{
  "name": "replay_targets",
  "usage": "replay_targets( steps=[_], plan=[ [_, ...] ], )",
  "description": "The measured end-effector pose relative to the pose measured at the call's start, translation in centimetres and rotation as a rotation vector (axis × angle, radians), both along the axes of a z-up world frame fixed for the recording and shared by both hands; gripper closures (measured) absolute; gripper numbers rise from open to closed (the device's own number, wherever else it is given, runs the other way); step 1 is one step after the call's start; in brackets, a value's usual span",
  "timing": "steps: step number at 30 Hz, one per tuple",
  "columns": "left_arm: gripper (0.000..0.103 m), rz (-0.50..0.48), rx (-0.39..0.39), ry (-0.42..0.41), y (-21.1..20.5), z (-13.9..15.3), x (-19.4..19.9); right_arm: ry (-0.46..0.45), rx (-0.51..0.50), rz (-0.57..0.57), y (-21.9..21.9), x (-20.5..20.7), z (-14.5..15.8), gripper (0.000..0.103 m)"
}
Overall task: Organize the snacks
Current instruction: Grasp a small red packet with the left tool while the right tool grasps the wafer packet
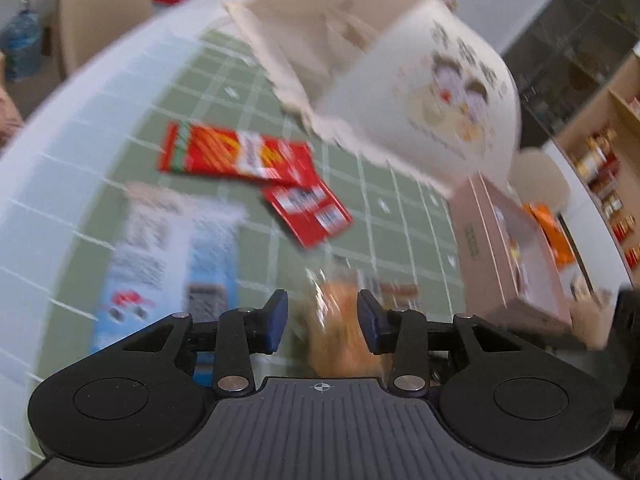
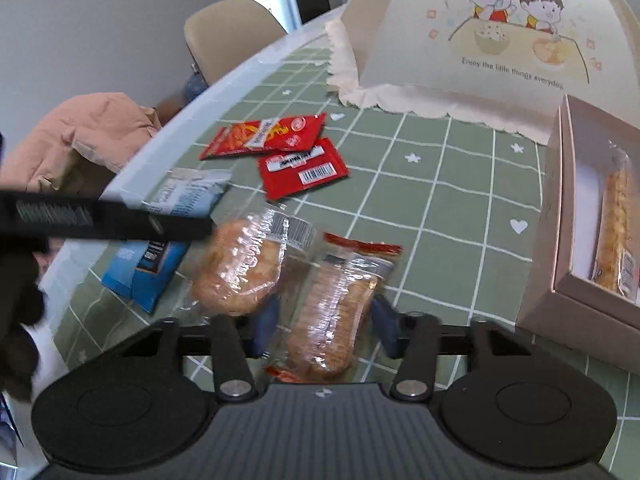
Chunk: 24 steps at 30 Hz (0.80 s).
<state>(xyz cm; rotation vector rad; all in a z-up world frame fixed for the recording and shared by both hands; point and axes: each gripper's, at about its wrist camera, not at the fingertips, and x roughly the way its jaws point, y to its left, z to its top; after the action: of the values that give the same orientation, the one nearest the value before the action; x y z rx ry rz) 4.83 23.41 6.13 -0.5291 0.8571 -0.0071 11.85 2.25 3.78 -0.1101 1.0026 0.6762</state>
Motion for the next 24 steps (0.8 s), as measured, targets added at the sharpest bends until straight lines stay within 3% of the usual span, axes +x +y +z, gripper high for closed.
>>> replay_targets(
  steps=[4, 8, 12, 17, 21, 24],
  plan=[
    [0.061, 0.070, 0.054, -0.039, 1.1, 1.1, 1.2, 0.012, -0.001, 0.013, -1.3, -1.0, 0.1, 0.067],
    [0.061, -0.071, 0.157, -0.078, 0.4, 1.4, 5.2, 0.008, -0.018, 0.009, -3.1, -2.7, 0.3, 0.067],
    [0.060, -0.126, 0.224, 0.011, 0.5, -0.4, 9.7, -0.004, -0.030, -0.030, -5.3, -4.0, 1.0, 0.067],
    [0.060, -0.112, 0.155, 0.064, 0.9, -2.9, 12.6, -0.032, -0.061, -0.089, -8.4, -5.3, 1.9, 0.067],
    [0.061, -0.152, 0.187, 0.066, -0.7, -3.0, 13.5, -0.021, -0.079, -0.137, -10.5, -5.6, 1.6, 0.067],
    [0.061, -0.248, 0.227, 0.083, -3.0, -2.6, 13.0, -0.008, -0.075, -0.174, -11.8, -5.8, 1.2, 0.067]
  ],
)
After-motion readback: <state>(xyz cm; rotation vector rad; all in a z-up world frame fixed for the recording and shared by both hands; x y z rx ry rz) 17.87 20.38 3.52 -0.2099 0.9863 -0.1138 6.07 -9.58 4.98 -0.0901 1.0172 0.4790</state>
